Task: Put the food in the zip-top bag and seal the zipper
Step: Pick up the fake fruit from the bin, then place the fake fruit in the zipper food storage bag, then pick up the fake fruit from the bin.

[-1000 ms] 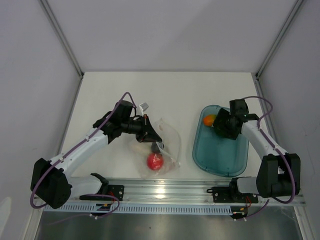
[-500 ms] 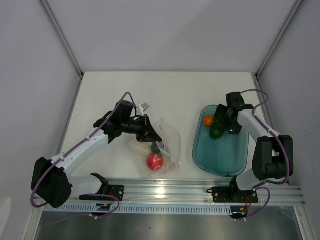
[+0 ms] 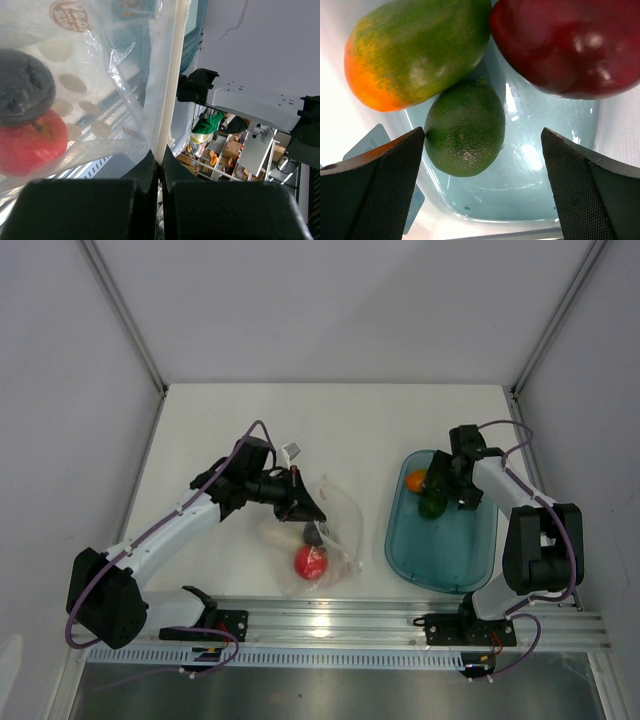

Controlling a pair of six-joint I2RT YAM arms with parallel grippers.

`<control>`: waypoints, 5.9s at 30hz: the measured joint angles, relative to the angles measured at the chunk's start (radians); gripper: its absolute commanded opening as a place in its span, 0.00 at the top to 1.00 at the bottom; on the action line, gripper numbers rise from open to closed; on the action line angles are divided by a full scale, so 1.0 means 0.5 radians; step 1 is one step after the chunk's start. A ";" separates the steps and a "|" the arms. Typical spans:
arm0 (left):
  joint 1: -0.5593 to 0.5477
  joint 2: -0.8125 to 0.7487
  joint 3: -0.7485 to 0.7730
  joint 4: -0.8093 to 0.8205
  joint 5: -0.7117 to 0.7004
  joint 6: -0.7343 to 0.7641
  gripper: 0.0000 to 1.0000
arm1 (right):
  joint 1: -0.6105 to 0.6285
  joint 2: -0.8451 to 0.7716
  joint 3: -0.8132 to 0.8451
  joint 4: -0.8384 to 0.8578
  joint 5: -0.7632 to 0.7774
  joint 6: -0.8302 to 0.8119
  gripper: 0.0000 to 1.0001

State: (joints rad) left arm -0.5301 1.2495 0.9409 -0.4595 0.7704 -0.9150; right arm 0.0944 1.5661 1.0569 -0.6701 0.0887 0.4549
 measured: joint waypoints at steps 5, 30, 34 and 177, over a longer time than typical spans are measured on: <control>0.000 0.000 0.000 0.004 0.002 -0.003 0.99 | 0.020 -0.001 -0.066 0.024 -0.067 0.004 0.01; 0.001 -0.015 -0.061 0.048 0.043 -0.002 0.99 | 0.104 -0.066 -0.169 0.105 -0.258 0.028 0.97; 0.005 -0.011 -0.061 0.050 0.045 -0.004 0.99 | 0.124 -0.194 -0.167 0.077 -0.312 0.027 1.00; 0.021 -0.119 0.005 -0.247 -0.069 0.318 0.99 | -0.244 -0.645 -0.121 0.397 -0.568 0.267 1.00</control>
State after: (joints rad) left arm -0.5194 1.1900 0.9432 -0.5831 0.7361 -0.7559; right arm -0.0277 1.2434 0.9962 -0.4713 -0.1951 0.5884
